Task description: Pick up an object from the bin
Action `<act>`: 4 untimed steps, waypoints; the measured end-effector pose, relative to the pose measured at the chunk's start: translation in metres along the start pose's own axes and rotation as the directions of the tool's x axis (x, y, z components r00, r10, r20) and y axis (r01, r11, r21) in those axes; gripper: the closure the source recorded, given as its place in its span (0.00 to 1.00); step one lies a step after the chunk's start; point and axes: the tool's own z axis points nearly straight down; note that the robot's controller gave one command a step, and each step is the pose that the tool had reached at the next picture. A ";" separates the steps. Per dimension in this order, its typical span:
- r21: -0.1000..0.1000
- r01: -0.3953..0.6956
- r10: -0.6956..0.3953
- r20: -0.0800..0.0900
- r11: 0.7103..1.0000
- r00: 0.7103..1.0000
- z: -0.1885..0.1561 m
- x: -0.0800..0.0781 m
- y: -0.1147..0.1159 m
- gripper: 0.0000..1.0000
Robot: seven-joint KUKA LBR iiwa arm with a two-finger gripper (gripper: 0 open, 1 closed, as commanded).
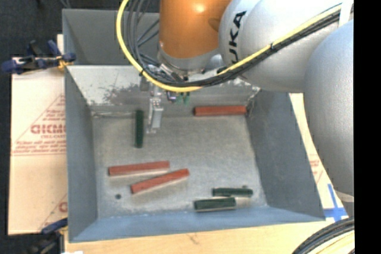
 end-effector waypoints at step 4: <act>0.001 -0.010 0.010 0.008 1.000 1.000 0.031 0.067 -0.043 1.00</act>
Offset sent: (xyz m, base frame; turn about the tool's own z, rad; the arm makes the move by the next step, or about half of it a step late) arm -0.0818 -0.0358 -0.1243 0.0511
